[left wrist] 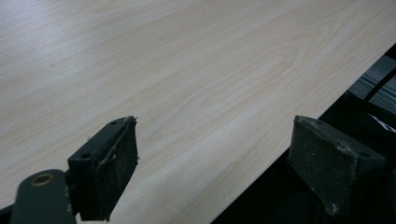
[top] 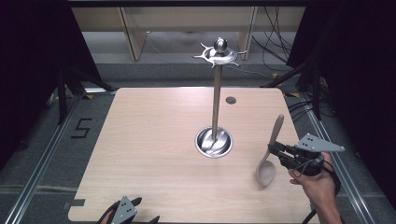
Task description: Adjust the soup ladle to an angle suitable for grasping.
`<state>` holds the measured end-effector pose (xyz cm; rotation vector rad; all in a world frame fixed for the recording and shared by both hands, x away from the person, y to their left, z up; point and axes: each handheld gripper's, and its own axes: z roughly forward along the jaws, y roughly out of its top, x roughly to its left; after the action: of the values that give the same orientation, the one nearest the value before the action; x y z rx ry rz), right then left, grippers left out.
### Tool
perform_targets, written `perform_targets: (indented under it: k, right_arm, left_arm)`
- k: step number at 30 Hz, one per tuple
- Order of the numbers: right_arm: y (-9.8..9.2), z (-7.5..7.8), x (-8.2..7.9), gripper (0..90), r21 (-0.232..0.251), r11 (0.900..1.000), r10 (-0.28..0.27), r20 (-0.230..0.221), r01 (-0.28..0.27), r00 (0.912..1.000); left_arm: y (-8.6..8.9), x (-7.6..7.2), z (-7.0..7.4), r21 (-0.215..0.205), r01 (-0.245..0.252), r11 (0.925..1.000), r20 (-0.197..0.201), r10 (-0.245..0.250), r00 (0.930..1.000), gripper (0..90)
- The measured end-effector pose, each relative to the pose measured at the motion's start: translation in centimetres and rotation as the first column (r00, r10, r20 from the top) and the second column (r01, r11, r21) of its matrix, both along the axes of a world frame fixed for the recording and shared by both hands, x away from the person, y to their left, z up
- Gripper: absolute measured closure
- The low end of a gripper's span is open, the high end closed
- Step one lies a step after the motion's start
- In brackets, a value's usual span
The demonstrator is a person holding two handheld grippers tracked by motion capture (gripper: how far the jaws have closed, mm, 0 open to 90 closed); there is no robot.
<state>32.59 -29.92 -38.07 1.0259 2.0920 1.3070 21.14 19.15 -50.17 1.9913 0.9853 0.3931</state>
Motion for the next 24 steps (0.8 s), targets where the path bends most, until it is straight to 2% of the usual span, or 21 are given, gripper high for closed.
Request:
perform_targets:
  k: [1,2,3,4,5,6,9,10,11,16,17,18,19,22,24]
  right_arm:
    - [0.0,0.0,0.0,77.2,0.000,1.000,0.000,0.000,0.000,1.0000]
    - [0.0,0.1,0.2,77.2,0.000,1.000,0.012,0.014,-0.012,0.9998]
    - [0.3,0.3,0.4,77.2,0.012,1.000,0.004,0.033,-0.004,0.9994]
    - [0.4,0.5,0.5,77.2,0.014,1.000,0.007,0.037,-0.008,0.9993]
    - [0.4,0.5,0.5,77.2,0.014,1.000,0.007,0.037,-0.008,0.9993]
    - [0.5,0.8,0.5,77.2,0.013,1.000,0.019,0.026,-0.019,0.9995]
    - [1.0,1.2,0.8,77.2,0.025,1.000,0.017,0.042,-0.018,0.9990]
    - [1.2,1.8,1.0,77.2,0.015,0.999,0.030,0.033,-0.030,0.9990]
    - [1.3,2.0,1.2,77.2,0.006,1.000,0.028,0.052,-0.029,0.9982]
    - [2.1,3.1,1.8,77.2,-0.008,0.999,0.045,0.052,-0.045,0.9976]
    - [2.3,3.6,2.1,77.2,-0.031,0.998,0.060,0.068,-0.058,0.9958]
    - [2.3,3.6,2.1,77.2,-0.031,0.998,0.060,0.068,-0.058,0.9958]
    - [3.0,4.2,2.4,77.2,-0.024,0.998,0.054,0.059,-0.053,0.9968]
    - [3.6,4.8,2.9,77.2,-0.029,0.998,0.063,0.071,-0.061,0.9955]
    - [3.7,5.1,3.0,77.3,-0.040,0.997,0.075,0.056,-0.073,0.9956]
  left_arm:
    - [0.0,0.0,0.0,-0.005,-0.003,1.0000,-0.001,0.003,1.0000,15.1]
    - [0.2,0.1,0.1,0.036,0.008,0.9993,0.003,-0.008,1.0000,15.1]
    - [0.1,0.0,0.1,0.010,0.001,1.0000,0.002,-0.001,1.0000,15.1]
    - [0.2,0.1,0.1,0.027,0.007,0.9996,0.007,-0.007,0.9999,15.1]
    - [0.2,0.1,0.1,0.027,0.007,0.9996,0.007,-0.007,0.9999,15.1]
    - [0.1,0.0,0.1,-0.001,0.003,1.0000,0.004,-0.003,1.0000,15.1]
    - [0.2,0.1,0.1,0.029,0.013,0.9995,0.011,-0.014,0.9998,15.1]
    - [0.1,0.0,0.1,0.026,0.005,0.9996,0.003,-0.005,1.0000,15.1]
    - [0.2,0.0,0.1,0.031,0.007,0.9995,-0.003,-0.007,1.0000,15.1]
    - [0.2,0.0,0.1,0.030,0.006,0.9995,0.000,-0.006,1.0000,15.1]
    - [0.2,0.1,0.1,0.029,0.003,0.9996,0.003,-0.003,1.0000,15.1]
    - [0.2,0.1,0.1,0.029,0.003,0.9996,0.003,-0.003,1.0000,15.1]
    - [0.0,0.0,0.0,-0.003,-0.003,1.0000,0.004,0.003,1.0000,15.1]
    - [0.1,0.1,0.0,0.016,0.010,0.9998,0.012,-0.010,0.9999,15.1]
    - [0.1,0.0,0.0,0.006,0.000,1.0000,0.002,0.000,1.0000,15.1]
